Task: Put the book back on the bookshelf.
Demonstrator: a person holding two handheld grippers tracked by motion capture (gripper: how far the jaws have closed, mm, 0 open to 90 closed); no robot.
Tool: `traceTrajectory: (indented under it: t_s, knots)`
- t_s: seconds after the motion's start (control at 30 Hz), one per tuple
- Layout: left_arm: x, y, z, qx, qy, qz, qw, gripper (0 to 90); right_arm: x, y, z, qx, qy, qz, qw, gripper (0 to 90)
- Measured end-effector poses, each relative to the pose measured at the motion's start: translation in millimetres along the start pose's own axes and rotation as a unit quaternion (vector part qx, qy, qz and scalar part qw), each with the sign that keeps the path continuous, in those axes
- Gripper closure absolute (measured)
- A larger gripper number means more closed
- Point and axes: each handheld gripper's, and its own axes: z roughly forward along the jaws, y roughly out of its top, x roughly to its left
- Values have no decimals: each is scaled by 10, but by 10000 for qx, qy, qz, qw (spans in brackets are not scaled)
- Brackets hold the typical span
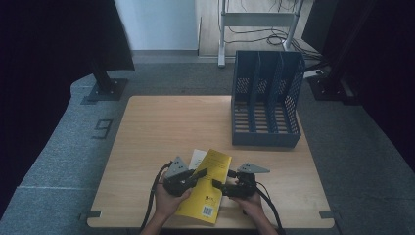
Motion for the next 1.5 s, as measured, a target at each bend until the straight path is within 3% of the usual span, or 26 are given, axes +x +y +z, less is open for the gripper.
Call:
traceTrajectory:
  t_s: [0.3, 0.43, 0.67, 0.87, 1.1, 1.4, 1.5]
  knots:
    - [24, -15, 7, 62, -60, -65, 9999, 860, 16, 38, -119, -317, -271, -174, 9990, 319]
    - [2, -26, 32, 81, -59, -19, 9999, 860, -20, 55, -169, -426, -291, -114, 9986, 377]
    - [19, -39, 49, 108, -107, -90, 9998, 860, -38, 80, -236, -585, -214, -73, 9980, 429]
    - [20, -47, 75, 166, -131, -109, 9997, 859, -68, 72, -237, -645, 28, 115, 9978, 481]
    - [37, -58, 82, 194, -178, -147, 9995, 855, -18, 87, -248, -623, 34, -146, 9979, 526]
    - [101, -84, 91, 162, -304, -296, 9990, 839, -28, 119, -282, -580, 146, -161, 9981, 588]
    - [119, -87, 85, 120, -359, -323, 9988, 832, -1, 133, -300, -616, 114, -323, 9975, 594]
